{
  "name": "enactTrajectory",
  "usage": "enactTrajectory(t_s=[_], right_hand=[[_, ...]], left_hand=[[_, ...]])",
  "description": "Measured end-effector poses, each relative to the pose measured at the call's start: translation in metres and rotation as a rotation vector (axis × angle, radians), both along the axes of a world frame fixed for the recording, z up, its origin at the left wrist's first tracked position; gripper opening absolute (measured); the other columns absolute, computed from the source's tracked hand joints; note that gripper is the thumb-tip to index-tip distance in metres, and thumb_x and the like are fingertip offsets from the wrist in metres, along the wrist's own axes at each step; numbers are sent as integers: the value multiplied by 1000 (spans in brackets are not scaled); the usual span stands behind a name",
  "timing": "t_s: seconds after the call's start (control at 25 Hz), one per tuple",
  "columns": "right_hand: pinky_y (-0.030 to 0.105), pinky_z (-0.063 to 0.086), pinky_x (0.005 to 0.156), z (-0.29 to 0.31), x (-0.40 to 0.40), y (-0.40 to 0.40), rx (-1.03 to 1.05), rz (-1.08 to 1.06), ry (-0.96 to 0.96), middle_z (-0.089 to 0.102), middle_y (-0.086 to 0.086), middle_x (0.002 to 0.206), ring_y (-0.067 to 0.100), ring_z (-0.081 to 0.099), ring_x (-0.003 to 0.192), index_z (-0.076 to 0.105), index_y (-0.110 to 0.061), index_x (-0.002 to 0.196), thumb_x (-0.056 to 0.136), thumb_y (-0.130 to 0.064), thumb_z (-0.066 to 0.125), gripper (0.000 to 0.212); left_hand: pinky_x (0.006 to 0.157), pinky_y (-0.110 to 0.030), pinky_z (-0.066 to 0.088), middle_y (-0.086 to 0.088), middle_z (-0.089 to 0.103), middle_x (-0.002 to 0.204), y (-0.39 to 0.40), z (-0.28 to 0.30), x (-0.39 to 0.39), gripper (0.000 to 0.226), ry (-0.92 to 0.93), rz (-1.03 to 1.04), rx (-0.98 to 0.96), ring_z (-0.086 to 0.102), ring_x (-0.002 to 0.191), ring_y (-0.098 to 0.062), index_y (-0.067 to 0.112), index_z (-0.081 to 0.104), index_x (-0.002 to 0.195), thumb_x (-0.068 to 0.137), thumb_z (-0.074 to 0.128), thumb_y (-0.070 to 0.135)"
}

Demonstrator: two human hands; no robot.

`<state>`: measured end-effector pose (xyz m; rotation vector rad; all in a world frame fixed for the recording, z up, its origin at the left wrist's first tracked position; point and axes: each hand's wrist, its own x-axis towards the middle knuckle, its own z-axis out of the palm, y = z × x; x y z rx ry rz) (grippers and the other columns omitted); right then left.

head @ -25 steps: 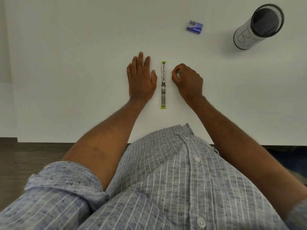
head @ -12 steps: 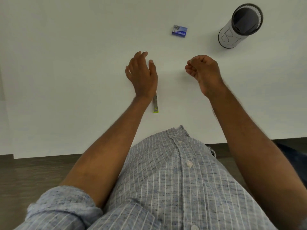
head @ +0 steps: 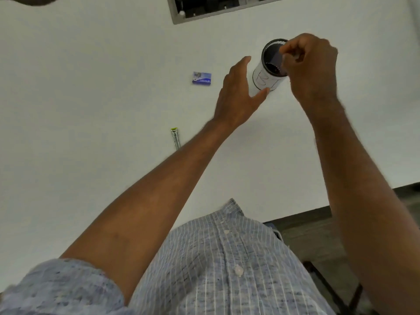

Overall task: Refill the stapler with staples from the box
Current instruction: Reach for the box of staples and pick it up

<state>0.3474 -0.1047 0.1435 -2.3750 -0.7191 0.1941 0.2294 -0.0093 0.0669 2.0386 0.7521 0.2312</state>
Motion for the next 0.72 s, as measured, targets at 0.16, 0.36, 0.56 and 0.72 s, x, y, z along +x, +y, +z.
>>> enactTrajectory(t_s=[0.16, 0.36, 0.56, 0.72], right_hand=[[31, 56, 89, -8, 20, 8, -164, 88, -89, 74, 7, 112, 21, 68, 100, 75, -12, 108, 92, -10, 51, 29], [40, 56, 87, -19, 23, 15, -296, 175, -129, 71, 14, 113, 30, 67, 99, 73, -10, 114, 97, -8, 48, 31], [36, 55, 88, -21, 22, 16, -294, 194, -145, 73, 12, 114, 29, 69, 100, 73, -10, 117, 95, -4, 45, 36], [34, 53, 94, -20, 22, 15, -264, 182, -125, 73, 12, 120, 28, 69, 107, 71, -9, 121, 98, -6, 45, 35]], left_hand=[[107, -39, 45, -5, 46, 153, 4, -3, 41, 97, -21, -17, -5, 46, 138, -25, 17, 31, 152, 76, 81, 51], [105, -44, 50, -3, 51, 148, 5, -13, 56, 93, -28, -86, 28, 51, 131, -24, 19, 35, 149, 76, 82, 50], [102, -45, 52, -8, 53, 147, 1, -13, 57, 88, -68, -58, 104, 54, 129, -28, 16, 35, 150, 81, 80, 45], [104, -45, 51, -6, 53, 147, 3, -12, 58, 84, -58, -70, 105, 53, 130, -26, 16, 36, 150, 83, 79, 45]])
